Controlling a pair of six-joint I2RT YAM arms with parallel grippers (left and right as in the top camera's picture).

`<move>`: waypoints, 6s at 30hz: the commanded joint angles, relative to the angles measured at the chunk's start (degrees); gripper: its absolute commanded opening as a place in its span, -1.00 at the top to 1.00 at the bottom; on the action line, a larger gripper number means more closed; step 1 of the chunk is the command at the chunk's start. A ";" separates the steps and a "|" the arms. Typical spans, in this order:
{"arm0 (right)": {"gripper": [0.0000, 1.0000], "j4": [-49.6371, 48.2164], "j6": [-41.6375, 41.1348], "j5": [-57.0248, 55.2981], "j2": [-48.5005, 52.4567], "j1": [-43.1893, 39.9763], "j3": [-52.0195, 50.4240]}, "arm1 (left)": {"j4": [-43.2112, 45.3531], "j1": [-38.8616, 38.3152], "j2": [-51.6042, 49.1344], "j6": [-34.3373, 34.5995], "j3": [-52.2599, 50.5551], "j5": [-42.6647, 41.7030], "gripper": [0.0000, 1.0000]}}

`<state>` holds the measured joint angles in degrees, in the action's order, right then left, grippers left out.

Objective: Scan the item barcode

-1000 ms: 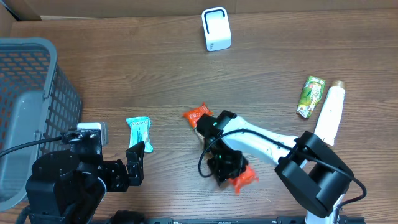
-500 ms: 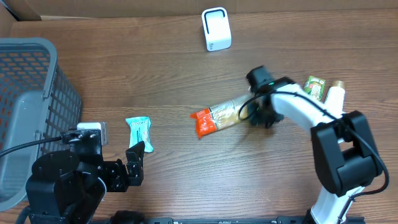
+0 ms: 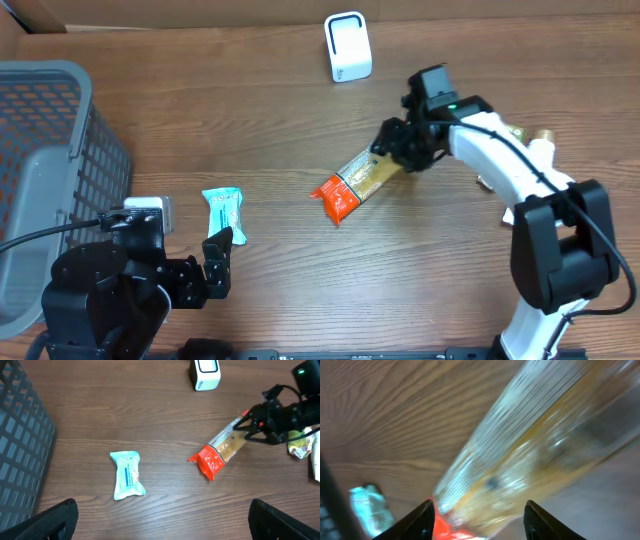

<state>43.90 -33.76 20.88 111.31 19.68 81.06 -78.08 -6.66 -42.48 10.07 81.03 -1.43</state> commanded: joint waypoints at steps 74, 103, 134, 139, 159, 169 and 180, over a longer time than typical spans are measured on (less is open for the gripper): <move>-0.65 11.50 47.89 17.27 -0.24 -8.55 -13.00 | 0.07 0.22 0.11 -1.07 0.33 0.37 -0.99; 0.92 4.61 38.14 21.27 -3.87 -6.27 -15.96 | 0.07 0.22 0.11 -1.07 0.33 0.37 -0.99; -0.15 24.48 14.56 -33.22 -3.17 31.34 0.04 | 0.04 0.22 0.11 -1.07 0.33 0.37 -1.00; -0.52 24.00 14.25 -33.24 -3.17 28.17 0.02 | 0.07 0.22 0.11 -1.07 0.33 0.37 -0.99; -0.80 13.35 18.16 -27.12 0.37 17.49 -7.91 | 0.07 0.22 0.11 -1.07 0.33 0.37 -1.00; 0.61 13.16 25.31 -14.69 0.35 10.49 -8.31 | 0.07 0.22 0.11 -1.07 0.33 0.37 -0.99; 0.92 14.01 37.40 6.54 -6.03 4.87 -5.31 | 0.07 0.22 0.11 -1.07 0.33 0.37 -1.00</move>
<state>58.17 -3.18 15.90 110.83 25.71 73.21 -78.08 -6.66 -42.48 10.07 81.03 -1.43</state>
